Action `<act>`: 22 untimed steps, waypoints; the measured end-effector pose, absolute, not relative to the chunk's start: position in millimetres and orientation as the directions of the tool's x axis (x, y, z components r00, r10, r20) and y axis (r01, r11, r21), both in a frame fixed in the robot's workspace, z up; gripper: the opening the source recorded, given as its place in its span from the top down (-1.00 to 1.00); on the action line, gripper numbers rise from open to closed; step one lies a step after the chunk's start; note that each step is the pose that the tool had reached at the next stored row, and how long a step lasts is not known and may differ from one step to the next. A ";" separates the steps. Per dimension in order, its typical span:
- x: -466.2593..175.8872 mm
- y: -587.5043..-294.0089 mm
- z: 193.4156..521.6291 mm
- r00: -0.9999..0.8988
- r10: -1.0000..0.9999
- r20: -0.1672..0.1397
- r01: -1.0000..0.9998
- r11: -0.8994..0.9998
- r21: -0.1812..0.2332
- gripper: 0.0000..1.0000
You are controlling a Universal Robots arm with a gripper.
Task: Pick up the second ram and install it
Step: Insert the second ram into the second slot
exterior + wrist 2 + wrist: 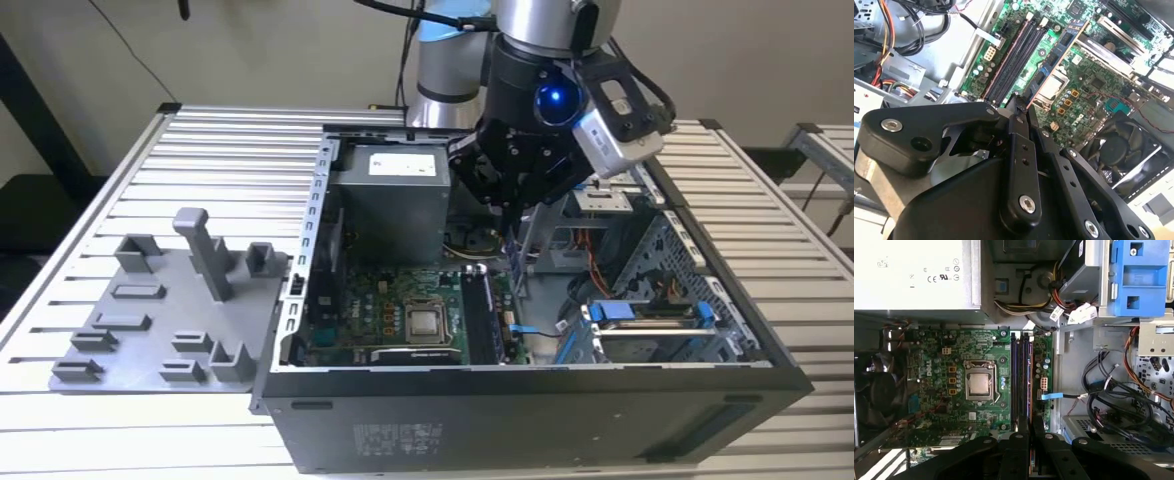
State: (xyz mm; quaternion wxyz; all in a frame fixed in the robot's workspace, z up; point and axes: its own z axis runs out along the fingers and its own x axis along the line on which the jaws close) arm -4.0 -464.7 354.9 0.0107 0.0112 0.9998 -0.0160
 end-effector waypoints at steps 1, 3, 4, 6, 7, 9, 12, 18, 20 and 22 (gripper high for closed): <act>-4.0 -463.8 354.4 -1.000 0.022 -0.022 0.023 0.999 -0.032 0.72; -3.9 -461.2 353.5 -1.000 0.022 -0.022 0.023 0.999 -0.032 0.72; -3.8 -459.7 353.2 -1.000 0.022 -0.022 0.023 0.999 -0.032 0.72; -3.7 -457.5 352.3 -1.000 0.022 -0.022 0.023 0.999 -0.032 0.72; -3.7 -456.4 352.0 -1.000 0.022 -0.022 0.023 0.999 -0.032 0.72; -3.6 -455.1 351.2 -1.000 0.022 -0.022 0.023 0.999 -0.032 0.72; -3.2 -454.7 350.1 -1.000 0.022 -0.022 0.023 0.999 -0.032 0.72; -3.0 -454.6 349.3 -1.000 0.022 -0.022 0.023 0.999 -0.032 0.72; -3.0 -454.6 349.0 -1.000 0.022 -0.022 0.023 0.999 -0.032 0.72; -2.9 -454.5 348.5 -1.000 0.022 -0.022 0.023 0.999 -0.032 0.72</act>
